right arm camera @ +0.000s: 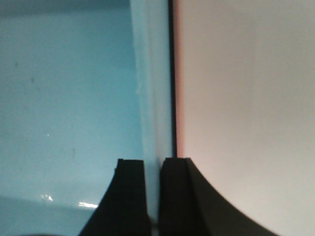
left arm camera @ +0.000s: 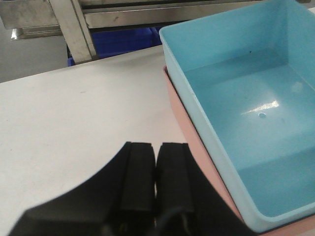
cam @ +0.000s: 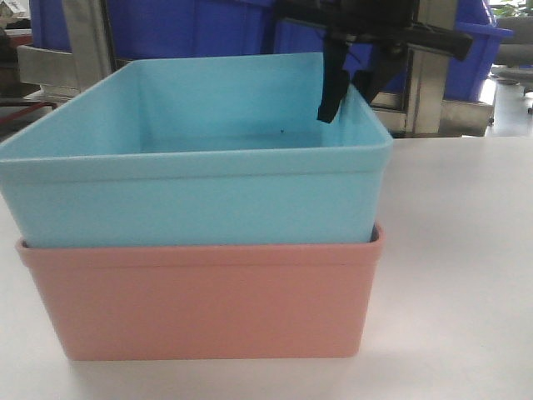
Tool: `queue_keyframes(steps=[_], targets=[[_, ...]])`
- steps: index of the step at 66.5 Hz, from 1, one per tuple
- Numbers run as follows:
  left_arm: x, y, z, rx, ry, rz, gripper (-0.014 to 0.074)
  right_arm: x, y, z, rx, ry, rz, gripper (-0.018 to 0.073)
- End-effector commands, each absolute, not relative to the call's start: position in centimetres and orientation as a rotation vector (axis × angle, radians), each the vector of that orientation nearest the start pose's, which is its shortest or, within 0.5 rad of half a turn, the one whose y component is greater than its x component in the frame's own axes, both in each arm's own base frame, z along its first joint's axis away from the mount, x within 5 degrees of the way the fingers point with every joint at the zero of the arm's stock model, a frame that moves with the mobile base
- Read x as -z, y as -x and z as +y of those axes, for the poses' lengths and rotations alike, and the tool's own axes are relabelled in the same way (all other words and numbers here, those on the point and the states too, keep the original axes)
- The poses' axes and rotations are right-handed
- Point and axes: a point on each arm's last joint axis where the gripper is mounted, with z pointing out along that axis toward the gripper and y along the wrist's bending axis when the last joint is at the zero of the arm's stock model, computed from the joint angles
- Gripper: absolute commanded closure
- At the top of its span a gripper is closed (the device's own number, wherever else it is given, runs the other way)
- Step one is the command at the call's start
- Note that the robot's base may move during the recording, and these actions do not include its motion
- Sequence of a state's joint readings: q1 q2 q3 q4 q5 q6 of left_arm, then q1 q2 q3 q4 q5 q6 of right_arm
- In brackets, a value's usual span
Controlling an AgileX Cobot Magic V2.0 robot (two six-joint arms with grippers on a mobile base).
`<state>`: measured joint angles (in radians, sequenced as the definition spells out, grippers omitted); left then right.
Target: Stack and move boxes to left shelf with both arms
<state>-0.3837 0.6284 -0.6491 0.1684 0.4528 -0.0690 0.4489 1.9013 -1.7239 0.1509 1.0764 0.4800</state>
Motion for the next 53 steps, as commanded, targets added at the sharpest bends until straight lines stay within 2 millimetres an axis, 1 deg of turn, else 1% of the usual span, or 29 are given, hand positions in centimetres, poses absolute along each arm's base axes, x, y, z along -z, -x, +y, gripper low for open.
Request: queue_keyframes(steps=[1,9,12,22,25,28,31,40,45,46,53], targets=[[-35.5,-12.2,-4.4,0.161,-0.385,1.763,0.0606,-32.0,-37.1,19.4,-0.532,-0.113,2.686,0.0506],[-35.5,-12.2,-4.4,0.161,-0.385,1.763,0.0606,-30.4,-37.9,19.4,-0.455,-0.097,2.712,0.0502],[-35.5,-12.2,-4.4,0.161,-0.385,1.763,0.0606,-30.2,-38.0,19.2,-0.420,-0.086,2.711,0.0502],[-35.5,-12.2,-4.4,0.161,-0.385,1.763,0.0606,-30.2,-38.2,18.7,-0.330,-0.053,2.690,0.0499],[-35.5,-12.2,-4.4,0.161,-0.385,1.763,0.0606,-30.3,-38.2,18.5,-0.303,-0.045,2.688,0.0477],[-35.5,-12.3,-4.4,0.161,-0.386,1.764,0.0606,-30.3,-38.2,18.4,-0.292,-0.035,2.689,0.0431],[-35.5,-12.3,-4.4,0.161,-0.386,1.764,0.0606,-30.3,-38.2,18.4,-0.284,-0.017,2.694,0.0367],[-35.4,-12.2,-4.4,0.160,-0.386,1.768,0.0598,-30.3,-38.0,18.3,-0.270,-0.005,2.715,0.0064],[-35.3,-12.3,-4.4,0.160,-0.385,1.776,0.0569,-30.3,-37.9,18.3,-0.261,0.015,2.723,-0.0062],[-35.3,-12.3,-4.4,0.159,-0.386,1.778,0.0560,-30.4,-37.8,18.3,-0.260,0.021,2.722,-0.0078],[-35.3,-12.2,-4.4,0.171,-0.378,1.789,0.0458,-31.1,-37.6,18.1,-0.261,0.059,2.698,-0.0062]])
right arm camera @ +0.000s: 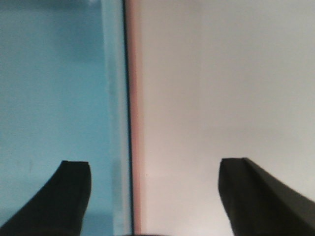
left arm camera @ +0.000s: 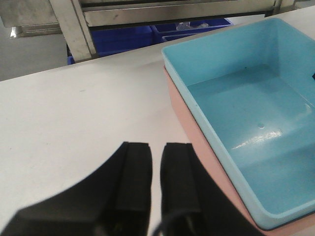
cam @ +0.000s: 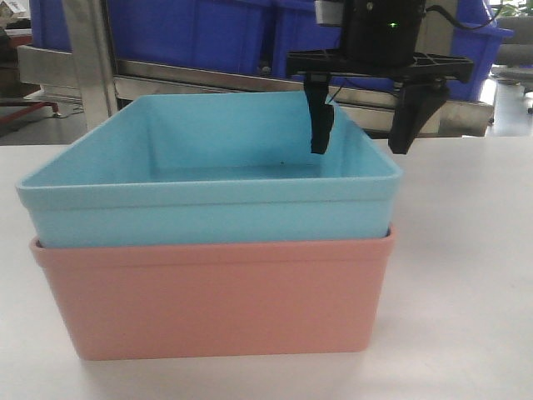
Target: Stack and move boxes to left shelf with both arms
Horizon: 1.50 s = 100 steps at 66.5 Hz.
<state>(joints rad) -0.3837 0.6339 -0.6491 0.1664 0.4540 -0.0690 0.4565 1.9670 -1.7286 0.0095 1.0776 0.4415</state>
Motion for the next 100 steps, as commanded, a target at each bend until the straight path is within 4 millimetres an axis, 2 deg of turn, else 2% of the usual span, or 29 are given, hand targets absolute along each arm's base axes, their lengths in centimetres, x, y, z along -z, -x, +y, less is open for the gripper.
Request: queue_keyframes(steps=[1,11,18,25,39,50,60,70,83,94,100], targets=[[-35.3,-12.2,-4.5,0.177,-0.375,1.790,0.0438,-31.3,-37.5,18.1,-0.263,0.064,2.693,-0.0062],[-35.3,-12.6,-4.8,0.229,-0.347,1.812,0.0208,-33.4,-36.8,17.7,-0.284,0.103,2.624,-0.0062],[-35.6,-13.6,-5.5,0.288,-0.316,1.869,0.0109,-34.8,-36.2,17.4,-0.293,0.132,2.582,-0.0062],[-36.4,-15.2,-6.4,0.354,-0.282,1.932,0.0091,-35.8,-35.7,17.2,-0.297,0.160,2.549,-0.0062],[-37.6,-20.4,-9.2,0.439,-0.253,2.113,0.0093,-36.3,-35.3,17.0,-0.287,0.200,2.537,-0.0062],[-36.5,-25.8,-11.5,0.413,-0.276,2.256,0.0093,-36.2,-35.4,17.4,-0.292,0.213,2.527,-0.0062],[-33.8,-29.9,-13.3,0.401,-0.284,2.388,0.0094,-35.0,-35.9,18.3,-0.292,0.233,2.540,-0.0062],[-30.8,-32.7,-14.5,0.389,-0.256,2.496,0.0094,-32.2,-37.0,19.6,-0.270,0.261,2.596,-0.0062],[-27.1,-34.5,-15.2,0.366,-0.242,2.592,0.0098,-29.2,-38.2,20.3,-0.241,0.271,2.646,-0.0062],[-25.1,-35.2,-15.5,0.350,-0.242,2.635,0.0148,-27.7,-38.8,20.5,-0.217,0.279,2.669,-0.0060],[-24.4,-35.4,-15.5,0.345,-0.242,2.651,0.0211,-27.0,-39.0,20.6,-0.205,0.282,2.686,0.0014]])
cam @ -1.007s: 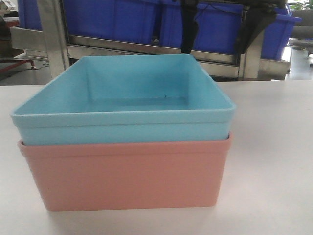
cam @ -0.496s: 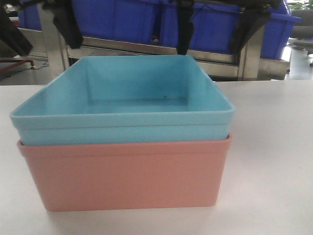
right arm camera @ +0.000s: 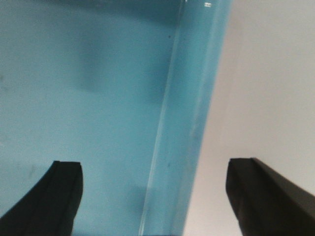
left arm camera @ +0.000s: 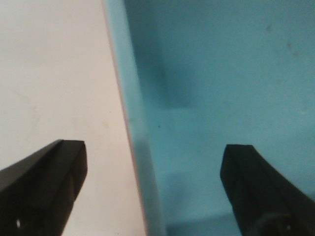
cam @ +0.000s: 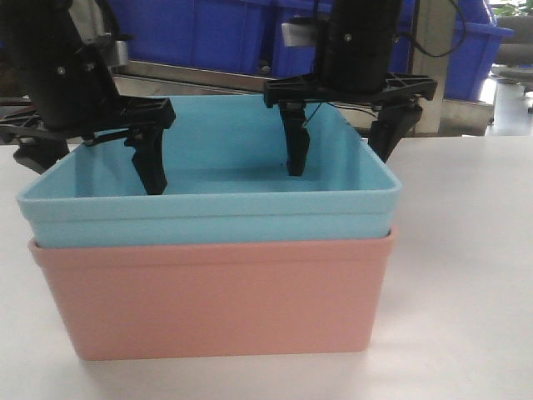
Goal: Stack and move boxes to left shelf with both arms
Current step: 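Lower both grippers onto the stacked bins' rims and grasp them, then lift the stacked bins off the table with both grippers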
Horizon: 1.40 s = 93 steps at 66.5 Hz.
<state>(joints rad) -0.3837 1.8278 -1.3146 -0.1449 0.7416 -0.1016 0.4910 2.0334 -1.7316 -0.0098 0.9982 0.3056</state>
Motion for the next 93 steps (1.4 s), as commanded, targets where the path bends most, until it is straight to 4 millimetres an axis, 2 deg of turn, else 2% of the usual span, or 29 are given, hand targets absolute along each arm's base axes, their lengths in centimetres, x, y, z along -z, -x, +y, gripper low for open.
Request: queue_keyframes(steps=[1,6,16,21,38,47,58,63,73,93], targets=[[-24.3,-35.5,-15.6,0.345,-0.242,2.651,0.0224,-26.9,-39.1,20.6,-0.202,0.283,2.688,0.0035],[-24.0,-35.6,-15.6,0.344,-0.239,2.655,0.0321,-26.7,-39.1,20.7,-0.201,0.284,2.691,0.0170],[-24.1,-35.7,-15.6,0.346,-0.236,2.640,0.0514,-26.7,-39.1,20.7,-0.200,0.284,2.690,0.0523],[-24.1,-35.8,-15.7,0.352,-0.231,2.636,0.0620,-26.7,-39.1,20.6,-0.198,0.285,2.689,0.0496],[-24.7,-35.5,-15.6,0.361,-0.219,2.628,0.0600,-27.8,-38.9,20.3,-0.176,0.278,2.662,0.0505],[-26.9,-34.8,-15.3,0.388,-0.185,2.576,0.0600,-29.7,-38.4,19.7,-0.144,0.268,2.604,0.0505],[-30.9,-33.2,-14.6,0.425,-0.173,2.468,0.0601,-32.2,-37.4,18.9,-0.132,0.266,2.532,0.0505],[-32.8,-32.1,-14.2,0.445,-0.154,2.416,0.0601,-33.2,-36.5,18.4,-0.148,0.263,2.495,0.0505],[-34.8,-30.1,-13.3,0.472,-0.128,2.365,0.0601,-34.2,-34.5,17.5,-0.191,0.267,2.420,0.0505],[-36.0,-25.3,-13.1,0.515,-0.174,2.322,0.0603,-35.0,-28.8,15.9,-0.271,0.291,2.318,0.0505]])
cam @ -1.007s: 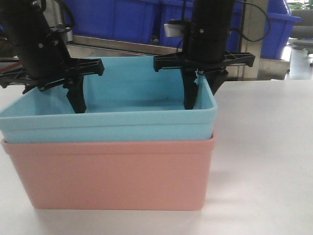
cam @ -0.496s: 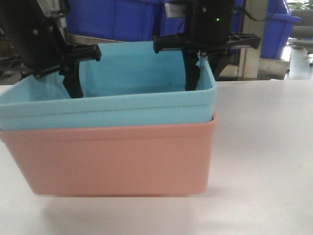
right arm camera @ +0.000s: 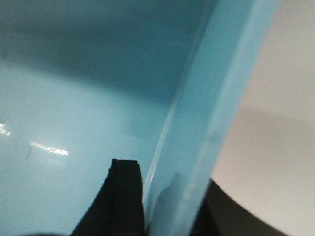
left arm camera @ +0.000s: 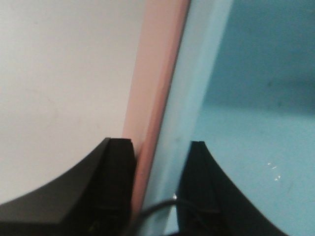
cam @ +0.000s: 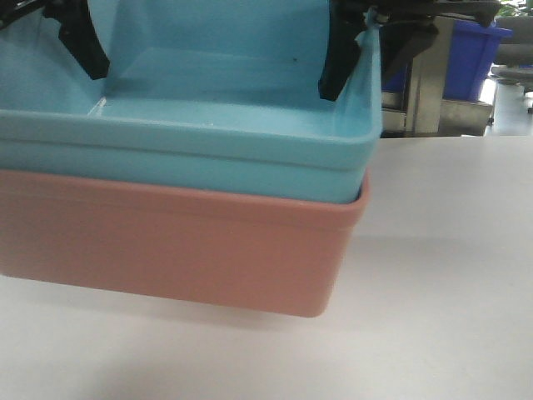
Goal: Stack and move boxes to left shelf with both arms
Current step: 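Lift the stacked bins off the table with both grippers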
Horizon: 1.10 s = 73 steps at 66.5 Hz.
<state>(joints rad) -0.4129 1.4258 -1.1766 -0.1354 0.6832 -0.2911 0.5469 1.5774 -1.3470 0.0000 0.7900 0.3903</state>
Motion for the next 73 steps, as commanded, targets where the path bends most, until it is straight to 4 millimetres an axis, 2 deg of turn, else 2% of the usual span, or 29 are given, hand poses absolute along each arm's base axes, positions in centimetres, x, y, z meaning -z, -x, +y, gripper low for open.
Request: queue_keyframes(steps=[1,14,25,45,62,73], targets=[[-36.1,-25.0,-13.1,0.522,-0.172,2.318,0.0603,-34.9,-28.5,15.9,-0.271,0.293,2.319,0.0505],[-36.8,-22.8,-14.4,0.565,-0.204,2.294,0.0603,-36.7,-25.6,16.1,-0.324,0.324,2.264,0.0505],[-37.2,-22.4,-15.5,0.570,-0.210,2.237,0.0603,-37.3,-24.7,16.9,-0.382,0.318,2.238,0.0505],[-37.6,-23.2,-16.8,0.602,-0.186,2.199,0.0603,-37.2,-25.4,18.0,-0.421,0.279,2.247,0.0505],[-38.9,-25.1,-18.6,0.613,-0.198,2.174,0.0603,-38.8,-26.9,20.8,-0.391,0.335,2.250,0.0505],[-38.6,-26.1,-20.4,0.601,-0.242,2.192,0.0603,-39.1,-27.8,22.8,-0.318,0.371,2.280,0.0505]])
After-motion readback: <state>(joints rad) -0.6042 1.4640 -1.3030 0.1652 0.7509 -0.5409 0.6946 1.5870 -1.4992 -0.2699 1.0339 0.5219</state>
